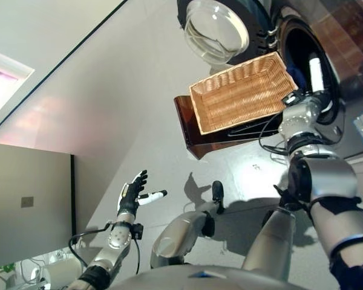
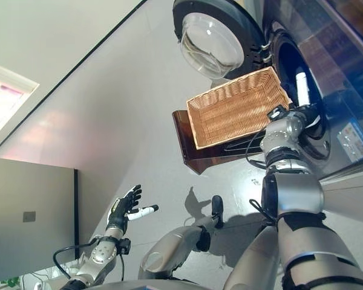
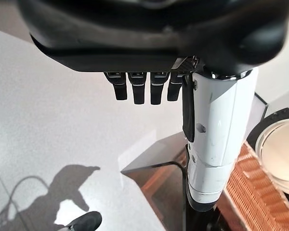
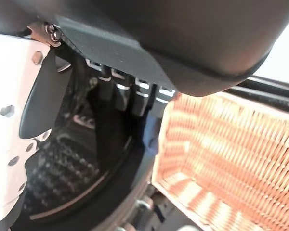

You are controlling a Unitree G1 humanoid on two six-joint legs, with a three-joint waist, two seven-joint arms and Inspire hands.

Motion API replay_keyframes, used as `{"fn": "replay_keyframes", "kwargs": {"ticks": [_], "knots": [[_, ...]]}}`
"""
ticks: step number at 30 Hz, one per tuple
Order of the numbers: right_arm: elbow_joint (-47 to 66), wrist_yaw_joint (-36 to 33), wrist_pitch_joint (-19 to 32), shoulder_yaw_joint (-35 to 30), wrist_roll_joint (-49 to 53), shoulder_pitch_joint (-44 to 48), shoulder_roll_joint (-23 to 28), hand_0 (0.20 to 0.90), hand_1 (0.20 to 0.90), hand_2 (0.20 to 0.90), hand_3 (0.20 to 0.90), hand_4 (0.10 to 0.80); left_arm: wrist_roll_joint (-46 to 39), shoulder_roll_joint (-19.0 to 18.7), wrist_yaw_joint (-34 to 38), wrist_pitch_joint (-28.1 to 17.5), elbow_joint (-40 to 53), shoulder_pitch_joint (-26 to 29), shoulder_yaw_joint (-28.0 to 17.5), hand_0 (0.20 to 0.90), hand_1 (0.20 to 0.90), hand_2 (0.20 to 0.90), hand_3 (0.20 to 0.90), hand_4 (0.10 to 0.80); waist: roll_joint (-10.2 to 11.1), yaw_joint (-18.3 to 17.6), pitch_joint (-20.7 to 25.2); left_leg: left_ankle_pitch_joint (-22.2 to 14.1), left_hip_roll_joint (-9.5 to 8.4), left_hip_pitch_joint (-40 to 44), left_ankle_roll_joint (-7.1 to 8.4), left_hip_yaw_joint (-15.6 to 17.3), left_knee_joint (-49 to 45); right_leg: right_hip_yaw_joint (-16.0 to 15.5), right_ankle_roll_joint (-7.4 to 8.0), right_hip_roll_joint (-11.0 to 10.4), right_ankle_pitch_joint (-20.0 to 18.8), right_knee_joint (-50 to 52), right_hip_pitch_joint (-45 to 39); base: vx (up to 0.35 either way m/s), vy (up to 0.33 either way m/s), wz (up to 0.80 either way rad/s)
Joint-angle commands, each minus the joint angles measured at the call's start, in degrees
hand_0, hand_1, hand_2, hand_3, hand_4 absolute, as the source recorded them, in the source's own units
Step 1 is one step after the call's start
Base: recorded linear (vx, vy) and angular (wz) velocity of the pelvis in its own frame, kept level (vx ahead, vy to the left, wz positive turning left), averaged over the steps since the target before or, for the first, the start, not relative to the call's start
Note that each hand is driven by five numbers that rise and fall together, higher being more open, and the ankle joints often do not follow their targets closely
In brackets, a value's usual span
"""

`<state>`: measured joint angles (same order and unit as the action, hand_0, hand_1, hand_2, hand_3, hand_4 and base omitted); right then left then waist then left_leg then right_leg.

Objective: Pick up the clothes and place them into the washing machine

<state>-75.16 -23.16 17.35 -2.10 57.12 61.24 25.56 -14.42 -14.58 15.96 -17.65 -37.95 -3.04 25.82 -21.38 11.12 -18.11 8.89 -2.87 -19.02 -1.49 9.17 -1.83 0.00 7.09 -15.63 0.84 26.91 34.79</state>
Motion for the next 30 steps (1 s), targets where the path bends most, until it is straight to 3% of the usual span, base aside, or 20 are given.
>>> {"fn": "replay_keyframes", "kwargs": {"ticks": [1,9,17,18,20,27,28,30], "knots": [[7.1,1.7,2.3,5.8,-6.6,-4.2,0.6,0.9,0.9,0.9,0.9,0.8,0.4,0.7,1.7,-1.0,-3.6,0.8,-2.1,0.9,0.9,0.9,0.9,0.8,0.9,-1.5,4.3,-1.4,3.52,-4.4,5.64,-0.7,-2.9,-2.6,-2.51,3.3,1.8,-8.1,-5.8,0.0,0.0,0.0],[7.9,3.3,0.7,5.9,-9.4,-16.3,-6.4,0.9,0.9,0.9,0.9,0.8,1.9,3.3,1.7,0.3,-10.2,0.7,-2.4,0.9,0.9,0.9,0.9,0.8,3.1,-3.6,4.0,-2.8,3.82,-2.6,5.47,-0.5,-4.3,-2.4,-2.48,3.7,1.3,-8.9,-8.7,0.01,0.004,-0.1],[12.7,4.9,-2.1,7.9,-18.9,-33.9,-9.8,0.9,0.9,0.9,0.9,0.8,4.5,5.5,2.1,2.7,-23.6,1.2,-6.1,0.9,0.9,0.9,0.9,0.8,9.1,-7.7,5.9,-4.6,4.89,2.9,5.5,0.3,-4.6,-2.7,-1.81,4.5,0.4,-12.5,-15.4,0.049,-0.027,-0.11],[12.8,4.9,-2.1,7.9,-18.9,-33.8,-9.8,0.9,0.9,0.9,0.9,0.8,4.5,5.5,2.1,2.7,-23.6,1.2,-6.1,0.9,0.9,0.9,0.9,0.8,9.0,-7.7,6.0,-4.4,4.97,2.7,5.5,0.4,-4.4,-2.7,-1.85,4.6,0.0,-12.8,-15.3,0.044,-0.042,-0.09],[13.3,6.0,-3.4,7.7,-22.9,-40.3,-10.5,0.9,0.9,0.9,0.9,0.8,4.8,5.9,1.6,3.4,-26.8,1.1,-8.1,0.9,0.9,0.9,0.9,0.8,11.8,-8.8,8.2,-4.8,5.6,4.9,5.53,0.6,-3.9,-2.8,-1.37,4.8,-0.8,-15.0,-17.7,0.083,-0.096,-0.21],[7.0,7.0,-6.3,6.1,-32.9,-48.9,-10.7,0.9,0.9,0.9,0.9,0.8,6.2,5.6,-0.3,4.7,-32.5,0.7,-11.6,0.9,0.9,0.9,0.9,0.8,16.1,-10.0,12.7,-5.4,6.18,9.5,5.37,0.8,-2.2,-3.9,-0.8,5.2,-1.4,-18.4,-23.0,0.057,-0.063,-0.02],[4.8,6.8,-7.5,7.6,-39.9,-51.5,-10.4,0.9,0.9,0.9,0.9,0.8,7.2,5.5,-1.7,5.8,-34.3,0.6,-12.9,0.9,0.9,0.9,0.9,0.8,17.3,-10.2,14.2,-5.6,6.26,10.8,5.25,0.9,-1.7,-4.1,-0.69,5.5,-1.7,-19.4,-24.6,0.024,-0.059,-0.13],[4.1,7.2,-8.2,7.7,-42.5,-53.1,-10.2,0.9,0.9,0.9,0.9,0.8,6.8,5.4,-2.7,6.0,-35.2,0.2,-13.6,0.9,0.9,0.9,0.9,0.8,18.0,-10.5,15.0,-5.6,6.25,11.7,5.26,0.9,-1.3,-4.2,-0.57,5.5,-2.0,-20.1,-25.5,0.023,-0.059,-0.25]]}}
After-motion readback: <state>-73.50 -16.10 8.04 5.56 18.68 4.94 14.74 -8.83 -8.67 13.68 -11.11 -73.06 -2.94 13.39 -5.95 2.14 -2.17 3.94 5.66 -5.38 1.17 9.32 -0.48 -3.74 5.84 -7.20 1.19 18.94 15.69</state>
